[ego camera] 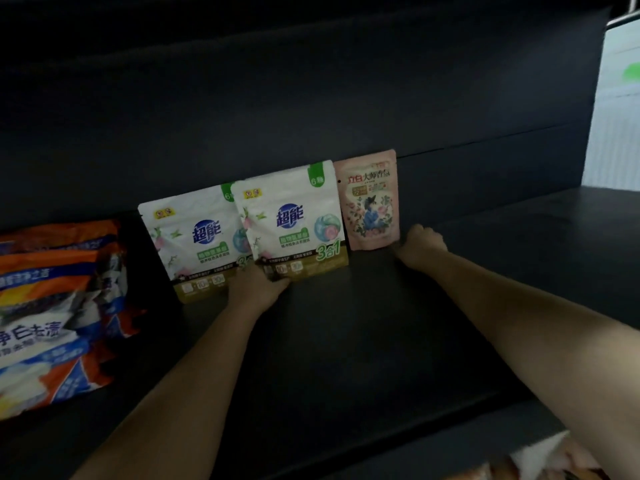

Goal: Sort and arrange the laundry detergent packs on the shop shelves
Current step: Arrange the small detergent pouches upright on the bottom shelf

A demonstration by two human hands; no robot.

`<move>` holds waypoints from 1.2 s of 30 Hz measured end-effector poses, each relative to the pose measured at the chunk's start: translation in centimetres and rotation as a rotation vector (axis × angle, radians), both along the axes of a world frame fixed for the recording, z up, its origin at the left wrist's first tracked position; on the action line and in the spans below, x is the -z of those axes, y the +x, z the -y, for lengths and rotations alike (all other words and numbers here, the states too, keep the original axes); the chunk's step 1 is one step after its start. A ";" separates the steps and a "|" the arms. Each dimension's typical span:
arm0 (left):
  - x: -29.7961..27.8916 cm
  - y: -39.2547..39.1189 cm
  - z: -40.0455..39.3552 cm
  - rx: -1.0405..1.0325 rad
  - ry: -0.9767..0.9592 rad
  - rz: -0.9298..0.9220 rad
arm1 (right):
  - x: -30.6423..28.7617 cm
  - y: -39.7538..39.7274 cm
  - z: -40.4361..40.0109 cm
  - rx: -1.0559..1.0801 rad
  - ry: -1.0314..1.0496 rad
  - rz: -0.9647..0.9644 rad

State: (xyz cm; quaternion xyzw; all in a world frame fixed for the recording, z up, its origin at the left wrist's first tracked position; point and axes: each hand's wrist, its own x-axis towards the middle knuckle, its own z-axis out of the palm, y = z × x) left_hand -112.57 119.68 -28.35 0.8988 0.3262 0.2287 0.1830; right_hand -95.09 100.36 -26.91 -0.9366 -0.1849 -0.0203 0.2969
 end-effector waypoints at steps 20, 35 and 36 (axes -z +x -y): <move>-1.9 2.5 18.7 0.477 0.296 -0.264 | -1.3 -7.2 16.6 -0.154 -0.288 0.228; -8.2 9.0 47.2 0.984 0.603 -0.265 | -5.0 -8.9 42.5 0.269 -0.398 0.106; -9.7 8.6 48.8 1.017 0.613 -0.281 | -6.4 -9.3 43.9 0.299 -0.399 0.088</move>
